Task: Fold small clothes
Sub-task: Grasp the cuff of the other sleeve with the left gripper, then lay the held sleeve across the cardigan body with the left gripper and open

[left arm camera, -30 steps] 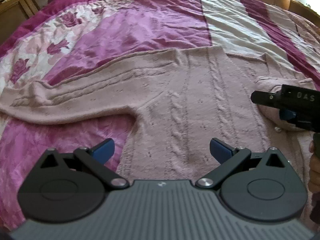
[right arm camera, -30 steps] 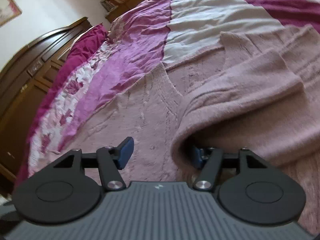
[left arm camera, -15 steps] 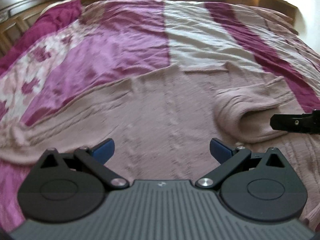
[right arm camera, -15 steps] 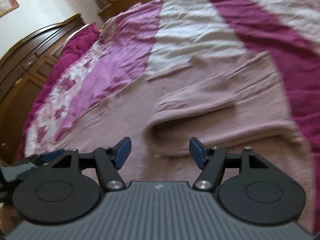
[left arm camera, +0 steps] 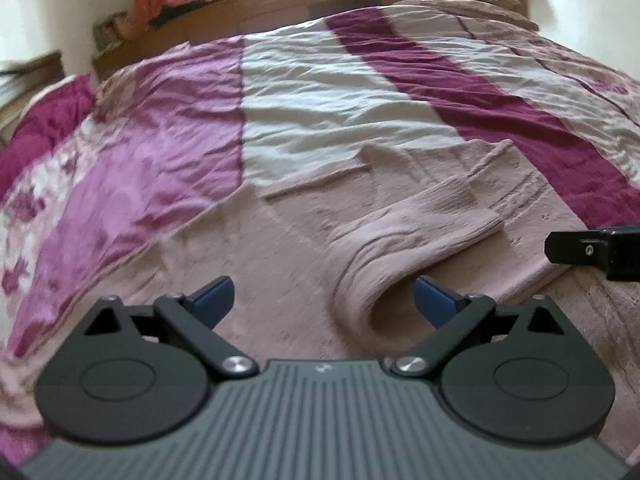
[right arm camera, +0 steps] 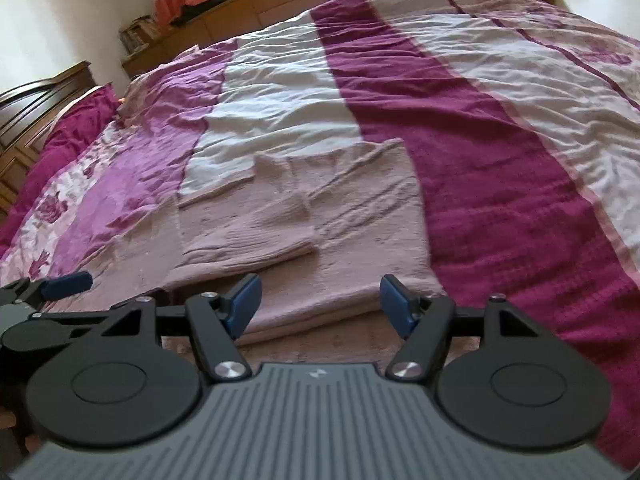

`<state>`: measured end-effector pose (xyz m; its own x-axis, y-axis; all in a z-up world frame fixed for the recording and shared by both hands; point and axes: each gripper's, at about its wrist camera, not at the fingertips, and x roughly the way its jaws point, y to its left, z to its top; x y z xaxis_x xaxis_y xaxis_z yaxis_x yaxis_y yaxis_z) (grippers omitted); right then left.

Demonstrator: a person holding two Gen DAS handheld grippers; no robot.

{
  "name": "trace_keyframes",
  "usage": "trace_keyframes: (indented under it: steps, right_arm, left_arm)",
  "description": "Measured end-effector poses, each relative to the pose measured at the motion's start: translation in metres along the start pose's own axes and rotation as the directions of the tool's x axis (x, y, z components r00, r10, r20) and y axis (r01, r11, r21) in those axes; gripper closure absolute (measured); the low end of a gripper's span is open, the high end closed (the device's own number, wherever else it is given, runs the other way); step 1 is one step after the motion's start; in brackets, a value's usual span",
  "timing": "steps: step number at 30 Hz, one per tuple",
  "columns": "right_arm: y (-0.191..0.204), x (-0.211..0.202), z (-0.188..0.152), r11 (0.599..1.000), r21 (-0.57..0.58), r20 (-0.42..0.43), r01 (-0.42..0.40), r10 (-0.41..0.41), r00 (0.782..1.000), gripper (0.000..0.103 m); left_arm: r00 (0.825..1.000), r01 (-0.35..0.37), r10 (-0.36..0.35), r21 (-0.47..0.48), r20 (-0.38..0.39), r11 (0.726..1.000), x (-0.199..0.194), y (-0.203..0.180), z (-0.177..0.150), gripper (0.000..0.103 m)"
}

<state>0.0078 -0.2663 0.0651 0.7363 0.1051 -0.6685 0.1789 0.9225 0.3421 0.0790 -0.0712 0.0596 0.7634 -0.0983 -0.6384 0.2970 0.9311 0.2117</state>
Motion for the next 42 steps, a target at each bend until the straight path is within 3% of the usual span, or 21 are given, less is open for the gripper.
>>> trace_keyframes:
  steps: [4, 9, 14, 17, 19, 20, 27, 33, 38, 42]
  right_arm:
    - [-0.011, 0.007, -0.002, 0.999, 0.044, -0.008, 0.005, -0.004, 1.000, 0.030]
    - [-0.023, 0.015, -0.007, 0.995, 0.100, -0.023, -0.023, 0.025, 0.999, 0.031]
    - [-0.029, 0.021, -0.012, 0.991, 0.129, -0.029, -0.040, 0.044, 0.999, 0.031]
    - [-0.031, 0.026, -0.015, 0.988, 0.150, -0.046, -0.049, 0.056, 0.997, 0.031]
    - [-0.032, 0.031, -0.017, 0.986, 0.160, -0.052, -0.049, 0.058, 0.997, 0.031]
    - [-0.032, 0.032, -0.018, 0.986, 0.158, -0.052, -0.048, 0.057, 0.997, 0.031]
    - [-0.030, 0.037, -0.020, 0.989, 0.145, -0.052, -0.042, 0.050, 0.997, 0.031]
    - [-0.031, 0.037, -0.021, 0.990, 0.134, -0.053, -0.037, 0.045, 0.998, 0.031]
    - [-0.030, 0.040, -0.022, 0.992, 0.125, -0.053, -0.029, 0.036, 0.998, 0.031]
    - [-0.026, 0.040, -0.023, 0.994, 0.107, -0.054, -0.016, 0.022, 0.998, 0.031]
  left_arm:
    - [0.999, 0.019, -0.023, 0.098, 0.035, 0.995, 0.011, -0.026, 0.007, 0.017]
    - [0.996, 0.087, -0.089, 0.180, 0.003, 0.980, 0.031, -0.052, 0.009, 0.028]
    - [0.996, 0.077, -0.083, 0.224, 0.015, 0.972, 0.045, -0.066, 0.012, 0.035]
    - [0.996, 0.082, -0.090, 0.247, 0.022, 0.965, 0.050, -0.069, 0.013, 0.061]
    - [0.996, 0.083, -0.088, 0.244, 0.012, 0.966, 0.052, -0.069, 0.013, 0.091]
    - [0.995, 0.096, -0.100, 0.233, 0.006, 0.968, 0.052, -0.068, 0.012, 0.094]
    - [0.988, 0.123, -0.133, 0.129, 0.079, 0.984, 0.029, -0.046, 0.019, 0.095]
    - [0.990, 0.058, -0.051, -0.056, 0.130, 0.997, 0.013, 0.001, 0.029, 0.095]
    - [0.995, -0.013, 0.034, -0.221, 0.091, 0.975, 0.011, 0.049, 0.015, 0.095]
    - [0.997, -0.050, 0.067, -0.294, 0.047, 0.954, 0.013, 0.074, -0.006, 0.095]
